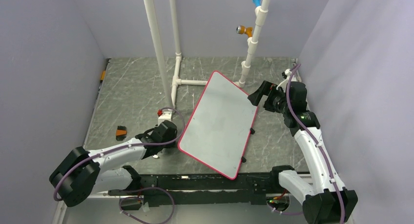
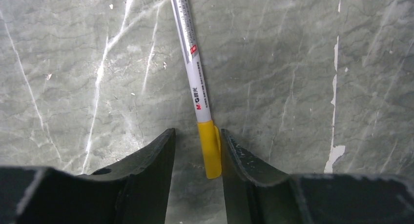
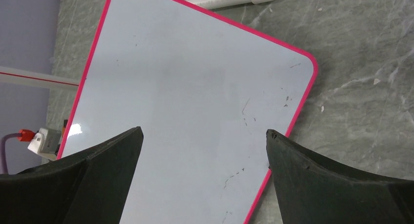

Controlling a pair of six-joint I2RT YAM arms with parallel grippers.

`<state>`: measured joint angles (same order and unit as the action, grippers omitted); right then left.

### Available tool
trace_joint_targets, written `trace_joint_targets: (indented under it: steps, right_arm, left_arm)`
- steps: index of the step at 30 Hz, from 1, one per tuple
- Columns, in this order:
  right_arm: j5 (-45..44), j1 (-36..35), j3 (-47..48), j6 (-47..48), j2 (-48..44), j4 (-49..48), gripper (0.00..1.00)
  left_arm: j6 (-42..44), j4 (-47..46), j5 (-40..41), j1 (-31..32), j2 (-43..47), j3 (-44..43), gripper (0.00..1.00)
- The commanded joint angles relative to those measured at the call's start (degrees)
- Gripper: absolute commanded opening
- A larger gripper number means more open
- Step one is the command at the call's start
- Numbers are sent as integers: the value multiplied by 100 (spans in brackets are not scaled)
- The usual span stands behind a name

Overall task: Write a sentence on the whiteboard
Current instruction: Pick up the whiteboard marker from the center of the board, then pass from the left arm to the right

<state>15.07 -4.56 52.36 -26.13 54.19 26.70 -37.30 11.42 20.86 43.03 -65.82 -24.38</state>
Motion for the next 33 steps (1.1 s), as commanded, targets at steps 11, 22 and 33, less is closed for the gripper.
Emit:
trace_joint_targets:
  steps: [11,22,33]
  right_arm:
    - [135,-7,266,37,69,-88,100]
    - [675,-10,302,-93,74,-405,100]
    - [2028,-283,764,-276,536,-756,100]
  left_arm:
    - [-227,-444,190,67,-611,-28,0]
    - [-122,691,364,63,1035,-291,0]
    - [938,1864,407,36,2898,-1055,0]
